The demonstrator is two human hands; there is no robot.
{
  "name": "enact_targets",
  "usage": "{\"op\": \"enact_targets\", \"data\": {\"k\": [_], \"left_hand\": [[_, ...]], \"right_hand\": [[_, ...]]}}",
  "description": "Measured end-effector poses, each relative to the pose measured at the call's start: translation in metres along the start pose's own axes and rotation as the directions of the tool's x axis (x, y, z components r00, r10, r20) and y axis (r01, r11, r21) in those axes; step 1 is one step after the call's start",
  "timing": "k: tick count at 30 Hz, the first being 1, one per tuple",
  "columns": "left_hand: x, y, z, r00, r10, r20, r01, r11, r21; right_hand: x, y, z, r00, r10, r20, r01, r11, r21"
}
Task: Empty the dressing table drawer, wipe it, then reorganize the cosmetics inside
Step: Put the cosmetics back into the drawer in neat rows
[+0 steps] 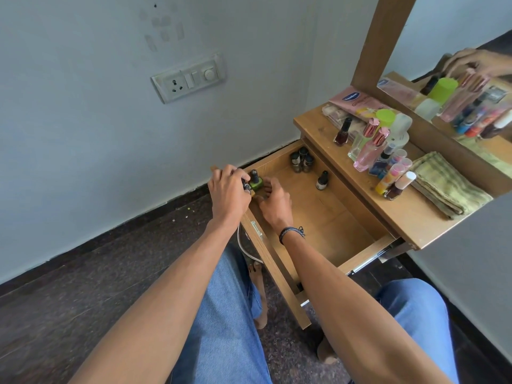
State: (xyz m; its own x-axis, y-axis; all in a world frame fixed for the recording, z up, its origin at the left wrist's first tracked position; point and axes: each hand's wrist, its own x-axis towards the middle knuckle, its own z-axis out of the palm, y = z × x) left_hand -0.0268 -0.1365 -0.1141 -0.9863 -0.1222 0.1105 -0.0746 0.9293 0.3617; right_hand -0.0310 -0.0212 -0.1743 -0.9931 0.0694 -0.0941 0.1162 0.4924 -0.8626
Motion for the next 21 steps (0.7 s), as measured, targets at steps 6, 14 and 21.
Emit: {"op": "enact_targets", "data": {"k": [6,14,21], "left_hand": [[0.002,-0.001,0.001,1.0,0.008,0.004,-0.008,1.0,0.027],[0.004,0.002,-0.004,0.999,0.035,0.013,-0.035,0.997,0.064],[0.004,0.038,-0.013,0.994,0.105,-0.03,-0.106,0.994,-0.038]], "right_hand": [[-0.008,-0.002,-0.018,0.999,0.01,-0.054,-0.011,1.0,-0.02],[-0.039,-0.002,-0.084,0.967,-0.078,-0.242,0.063,0.996,-0.068],[-0.054,-0.007,-0.138,0.922,-0.182,-0.343,0.15,0.982,-0.119]]}}
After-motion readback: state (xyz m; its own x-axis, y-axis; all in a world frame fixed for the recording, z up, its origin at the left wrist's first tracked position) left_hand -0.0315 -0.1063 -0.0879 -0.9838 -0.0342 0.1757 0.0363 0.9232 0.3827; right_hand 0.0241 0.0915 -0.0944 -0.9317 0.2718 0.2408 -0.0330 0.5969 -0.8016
